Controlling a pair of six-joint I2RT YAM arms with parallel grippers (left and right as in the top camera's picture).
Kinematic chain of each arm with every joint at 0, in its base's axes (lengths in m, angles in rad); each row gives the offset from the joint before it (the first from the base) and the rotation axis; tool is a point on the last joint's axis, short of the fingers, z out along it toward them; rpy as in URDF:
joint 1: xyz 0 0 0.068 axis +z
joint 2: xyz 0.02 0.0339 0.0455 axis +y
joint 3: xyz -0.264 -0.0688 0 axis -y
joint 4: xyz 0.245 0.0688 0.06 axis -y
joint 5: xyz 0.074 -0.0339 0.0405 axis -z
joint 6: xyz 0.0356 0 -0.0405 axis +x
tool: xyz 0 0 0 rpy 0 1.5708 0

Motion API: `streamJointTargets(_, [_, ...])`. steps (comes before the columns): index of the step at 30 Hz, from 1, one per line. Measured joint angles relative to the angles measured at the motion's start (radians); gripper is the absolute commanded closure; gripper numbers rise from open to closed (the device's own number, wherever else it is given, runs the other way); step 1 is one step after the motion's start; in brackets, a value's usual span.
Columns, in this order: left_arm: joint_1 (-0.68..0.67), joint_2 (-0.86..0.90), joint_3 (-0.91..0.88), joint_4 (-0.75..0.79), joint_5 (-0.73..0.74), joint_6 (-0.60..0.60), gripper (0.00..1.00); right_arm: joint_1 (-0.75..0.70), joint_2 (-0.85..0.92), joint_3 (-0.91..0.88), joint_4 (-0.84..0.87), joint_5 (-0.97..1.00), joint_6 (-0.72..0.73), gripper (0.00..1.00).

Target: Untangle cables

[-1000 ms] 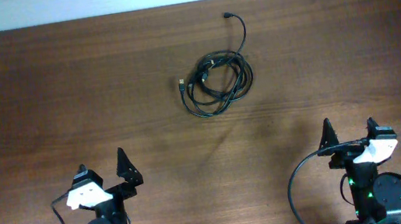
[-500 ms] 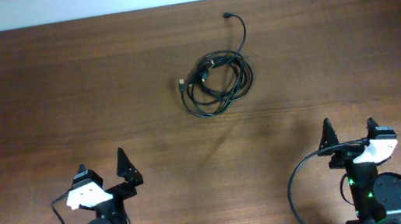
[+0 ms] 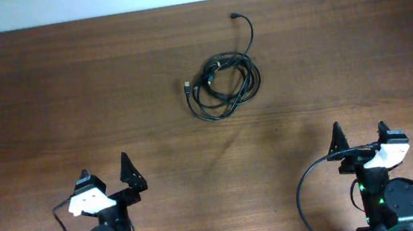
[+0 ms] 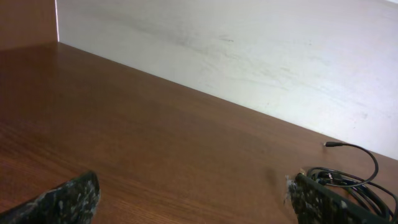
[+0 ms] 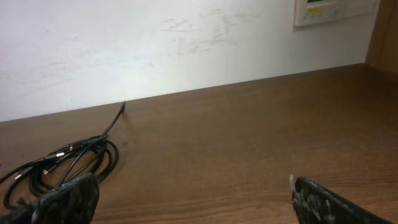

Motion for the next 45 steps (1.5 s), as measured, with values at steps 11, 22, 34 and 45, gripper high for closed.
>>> streamJointTargets(11, [0.0,0.0,0.0,0.0,0.0,0.0,0.01,0.0,0.0,0.0,0.0,0.0,0.0,0.02])
streamJointTargets(22, [0.0,0.0,0.0,0.0,0.0,0.0,0.01,0.0,0.0,-0.002,0.108,-0.142,0.018,0.02])
streamJointTargets(34, [0.0,0.0,0.0,0.0,0.0,0.0,0.01,0.0,0.0,-0.002,0.031,-0.244,0.0,0.0])
streamJointTargets(45, [0.0,0.0,0.0,0.002,-0.001,0.0,0.01,0.0,0.227,0.137,-0.192,-0.248,-0.077,0.02])
